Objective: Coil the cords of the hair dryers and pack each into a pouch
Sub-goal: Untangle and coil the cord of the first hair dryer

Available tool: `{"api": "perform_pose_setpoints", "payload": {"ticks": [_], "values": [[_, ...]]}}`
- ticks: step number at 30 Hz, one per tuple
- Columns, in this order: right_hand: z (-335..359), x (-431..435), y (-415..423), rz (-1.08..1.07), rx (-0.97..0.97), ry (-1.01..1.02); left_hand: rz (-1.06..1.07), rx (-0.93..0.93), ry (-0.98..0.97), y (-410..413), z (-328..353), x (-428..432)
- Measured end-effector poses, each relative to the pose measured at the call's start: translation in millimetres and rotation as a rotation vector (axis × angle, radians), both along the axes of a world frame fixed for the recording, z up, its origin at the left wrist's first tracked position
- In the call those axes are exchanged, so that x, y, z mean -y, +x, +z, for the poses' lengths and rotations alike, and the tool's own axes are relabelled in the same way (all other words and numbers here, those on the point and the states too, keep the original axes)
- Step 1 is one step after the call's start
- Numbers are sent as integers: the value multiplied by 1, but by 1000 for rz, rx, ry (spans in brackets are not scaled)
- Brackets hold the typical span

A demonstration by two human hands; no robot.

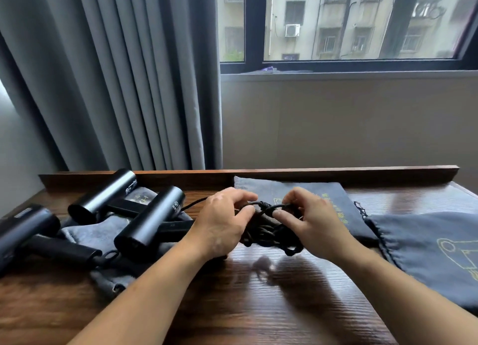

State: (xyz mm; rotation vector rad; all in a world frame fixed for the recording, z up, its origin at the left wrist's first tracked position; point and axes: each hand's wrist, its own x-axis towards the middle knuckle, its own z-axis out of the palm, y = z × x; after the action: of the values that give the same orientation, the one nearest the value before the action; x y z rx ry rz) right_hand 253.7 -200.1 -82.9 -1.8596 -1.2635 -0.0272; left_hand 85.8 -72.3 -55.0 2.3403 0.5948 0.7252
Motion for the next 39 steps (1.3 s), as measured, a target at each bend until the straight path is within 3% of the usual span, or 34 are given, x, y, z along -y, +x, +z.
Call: {"api": "perform_pose_setpoints", "payload": {"ticks": [6, 10, 13, 17, 21, 22, 25, 29, 33, 39], "values": [[2, 1, 2, 194, -411, 52, 212, 211, 48, 2, -1, 4], [-6, 8, 0, 111, -295, 45, 291, 325, -146, 6, -1, -9], [-5, 5, 0, 19, -221, -47, 154, 391, -325, 2, 2, -6], [18, 9, -9, -61, -88, -34, 8, 400, -384, -13, 7, 6], [49, 28, -32, 351, -602, 104, -45, 364, -402, -22, 5, 16], [51, 31, -39, 378, -623, 90, -66, 351, -407, -23, 3, 20], [55, 37, -52, 291, -588, 151, -146, 314, -419, -25, 0, 29], [68, 47, -45, 298, -892, 363, -330, 183, -475, -27, -5, 28], [79, 47, -27, 271, -1149, 541, -394, 187, -456, -18, -7, 26], [71, 41, -8, 162, -1243, 594, -485, 241, -679, -2, 3, 27]]}}
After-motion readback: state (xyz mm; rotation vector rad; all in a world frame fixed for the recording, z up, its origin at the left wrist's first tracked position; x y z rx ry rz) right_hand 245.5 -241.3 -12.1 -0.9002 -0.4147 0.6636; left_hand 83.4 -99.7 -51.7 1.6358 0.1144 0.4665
